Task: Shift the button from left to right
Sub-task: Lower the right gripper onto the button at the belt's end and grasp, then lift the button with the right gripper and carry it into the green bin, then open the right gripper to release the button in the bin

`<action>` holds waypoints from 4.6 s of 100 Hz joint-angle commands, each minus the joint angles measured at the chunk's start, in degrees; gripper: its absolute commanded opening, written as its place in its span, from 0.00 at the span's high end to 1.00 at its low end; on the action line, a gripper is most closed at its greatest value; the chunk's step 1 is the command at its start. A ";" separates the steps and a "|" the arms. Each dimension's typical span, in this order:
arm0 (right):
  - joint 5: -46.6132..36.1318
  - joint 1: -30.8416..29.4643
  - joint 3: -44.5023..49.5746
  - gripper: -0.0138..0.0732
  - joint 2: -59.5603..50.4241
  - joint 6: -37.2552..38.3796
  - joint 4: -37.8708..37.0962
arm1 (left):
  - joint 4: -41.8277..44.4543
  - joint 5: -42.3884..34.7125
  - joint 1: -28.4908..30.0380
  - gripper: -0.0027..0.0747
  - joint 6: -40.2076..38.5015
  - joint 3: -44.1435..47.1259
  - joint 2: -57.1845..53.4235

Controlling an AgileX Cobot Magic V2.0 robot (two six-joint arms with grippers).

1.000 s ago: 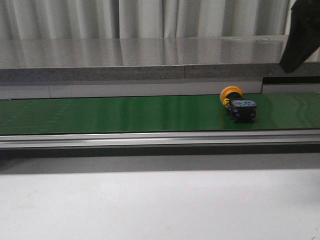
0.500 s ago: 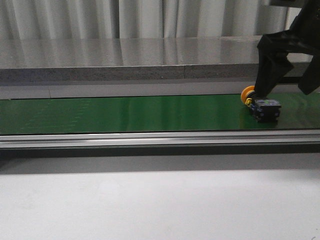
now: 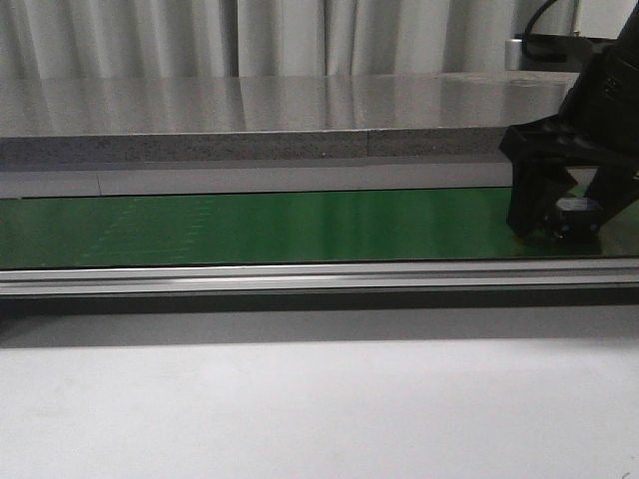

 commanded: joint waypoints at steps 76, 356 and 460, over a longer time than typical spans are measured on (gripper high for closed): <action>8.33 -11.42 -12.03 0.57 -6.43 -8.06 -3.20 | -0.41 -4.11 -0.44 0.99 -0.13 -1.67 0.46; -4.33 -33.03 -13.10 0.31 3.10 -32.55 14.36 | -0.41 -4.11 -0.44 0.99 -0.13 -1.67 0.46; -14.26 -3.07 -1.85 0.31 -17.03 -1.98 -4.95 | -0.41 -4.11 -0.44 0.99 -0.13 -1.67 0.46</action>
